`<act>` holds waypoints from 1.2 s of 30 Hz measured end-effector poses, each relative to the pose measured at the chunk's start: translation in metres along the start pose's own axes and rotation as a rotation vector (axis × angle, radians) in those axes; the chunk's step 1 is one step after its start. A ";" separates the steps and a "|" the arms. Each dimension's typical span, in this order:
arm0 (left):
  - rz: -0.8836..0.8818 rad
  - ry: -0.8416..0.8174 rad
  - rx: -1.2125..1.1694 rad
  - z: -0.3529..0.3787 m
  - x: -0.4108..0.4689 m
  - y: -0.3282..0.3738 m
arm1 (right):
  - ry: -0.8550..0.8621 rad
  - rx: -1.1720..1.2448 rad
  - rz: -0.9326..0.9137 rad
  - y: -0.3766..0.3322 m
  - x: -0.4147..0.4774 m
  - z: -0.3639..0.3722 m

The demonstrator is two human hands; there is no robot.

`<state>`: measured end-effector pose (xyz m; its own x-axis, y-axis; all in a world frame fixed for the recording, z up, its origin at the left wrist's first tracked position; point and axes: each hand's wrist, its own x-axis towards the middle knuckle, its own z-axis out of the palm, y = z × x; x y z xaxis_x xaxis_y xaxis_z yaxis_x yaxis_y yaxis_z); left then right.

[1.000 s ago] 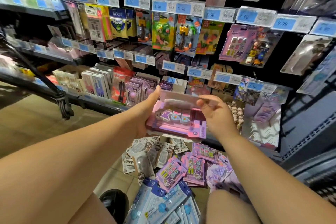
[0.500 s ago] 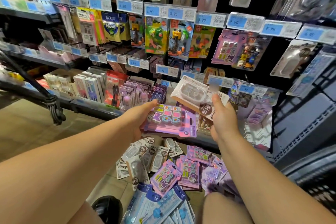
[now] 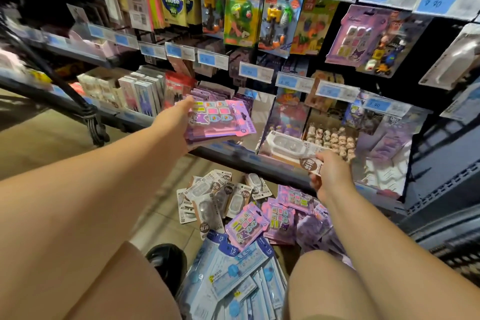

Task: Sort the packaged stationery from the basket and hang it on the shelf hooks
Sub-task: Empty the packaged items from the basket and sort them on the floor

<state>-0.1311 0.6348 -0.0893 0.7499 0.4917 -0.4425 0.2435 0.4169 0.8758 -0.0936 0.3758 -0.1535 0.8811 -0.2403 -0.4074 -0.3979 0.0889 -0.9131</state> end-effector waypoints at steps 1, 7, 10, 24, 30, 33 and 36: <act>-0.003 0.014 -0.008 -0.002 0.000 0.001 | -0.004 -0.060 0.024 0.014 0.007 0.003; -0.003 0.058 0.012 -0.012 0.009 -0.002 | -0.179 -0.224 0.167 0.091 0.031 0.053; -0.025 0.076 0.021 -0.015 0.018 -0.007 | -0.264 -0.170 0.312 0.109 0.032 0.078; -0.057 0.046 0.077 -0.026 0.035 -0.021 | -0.387 -0.018 0.266 0.082 0.016 0.122; -0.063 -0.077 0.099 -0.014 0.025 -0.023 | -0.620 0.130 0.013 0.022 -0.022 0.113; -0.047 -0.137 0.080 -0.012 0.016 -0.022 | -0.596 0.081 -0.070 0.011 -0.027 0.106; -0.077 -0.203 -0.001 -0.006 0.009 -0.021 | -0.565 0.077 -0.116 0.009 -0.024 0.096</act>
<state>-0.1330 0.6354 -0.1128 0.8376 0.2943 -0.4602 0.3043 0.4482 0.8405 -0.0934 0.4754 -0.1537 0.9259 0.2984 -0.2315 -0.2897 0.1677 -0.9423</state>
